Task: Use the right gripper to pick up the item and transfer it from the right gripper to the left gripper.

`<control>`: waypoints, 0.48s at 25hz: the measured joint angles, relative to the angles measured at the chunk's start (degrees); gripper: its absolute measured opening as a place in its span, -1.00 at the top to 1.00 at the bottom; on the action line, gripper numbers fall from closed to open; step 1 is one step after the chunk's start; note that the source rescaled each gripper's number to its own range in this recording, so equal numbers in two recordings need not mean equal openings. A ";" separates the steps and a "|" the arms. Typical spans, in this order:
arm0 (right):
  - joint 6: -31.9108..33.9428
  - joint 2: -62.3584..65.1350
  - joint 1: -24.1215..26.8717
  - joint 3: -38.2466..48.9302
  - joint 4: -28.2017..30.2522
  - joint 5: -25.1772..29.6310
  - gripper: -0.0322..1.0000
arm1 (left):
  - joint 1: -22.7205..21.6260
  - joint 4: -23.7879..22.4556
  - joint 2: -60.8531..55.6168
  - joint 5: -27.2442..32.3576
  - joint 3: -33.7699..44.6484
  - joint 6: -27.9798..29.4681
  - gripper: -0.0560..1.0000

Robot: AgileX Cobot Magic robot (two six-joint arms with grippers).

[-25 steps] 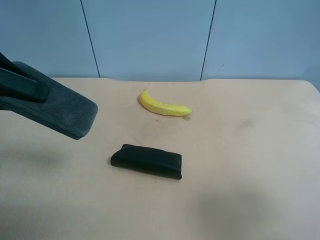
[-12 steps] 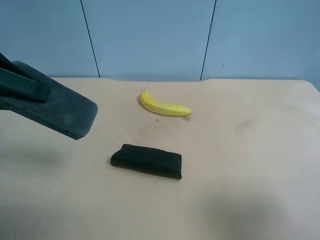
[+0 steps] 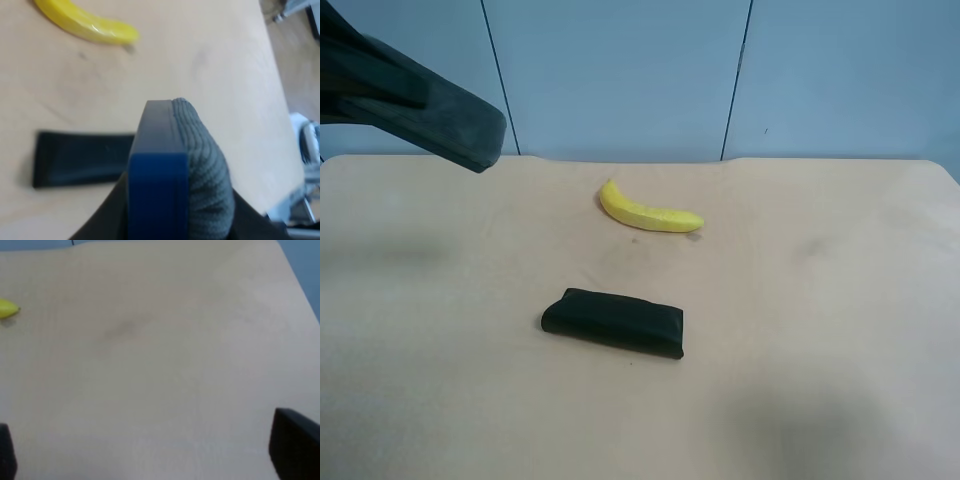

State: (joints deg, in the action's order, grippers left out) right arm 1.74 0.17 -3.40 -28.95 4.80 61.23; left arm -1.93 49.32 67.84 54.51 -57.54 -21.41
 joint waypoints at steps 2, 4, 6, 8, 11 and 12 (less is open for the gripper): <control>0.00 0.00 0.00 0.00 0.00 0.00 -0.99 | 0.00 -0.02 3.52 -3.10 -0.45 -0.82 0.88; 0.00 0.00 0.00 0.00 0.00 0.00 -0.99 | 0.00 -0.07 7.43 -6.28 -0.45 -2.00 0.88; 0.00 0.00 0.00 0.00 0.00 0.00 -0.99 | 0.00 -0.13 11.01 -8.49 -0.45 -3.14 0.88; 0.00 0.00 0.00 0.00 0.00 0.00 -0.99 | 0.00 -0.13 14.89 -10.44 -0.45 -4.40 0.88; 0.00 0.00 0.00 0.00 0.00 0.00 -0.99 | 0.00 -1.23 20.07 -13.17 -0.45 -5.44 0.88; 0.00 0.00 0.00 0.00 0.00 0.00 -0.99 | 0.00 -1.97 21.74 -13.92 -0.45 -5.58 0.88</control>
State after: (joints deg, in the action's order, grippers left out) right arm 1.74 0.17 -3.40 -28.95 4.80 61.23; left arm -1.93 47.35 89.58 40.59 -57.99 -26.99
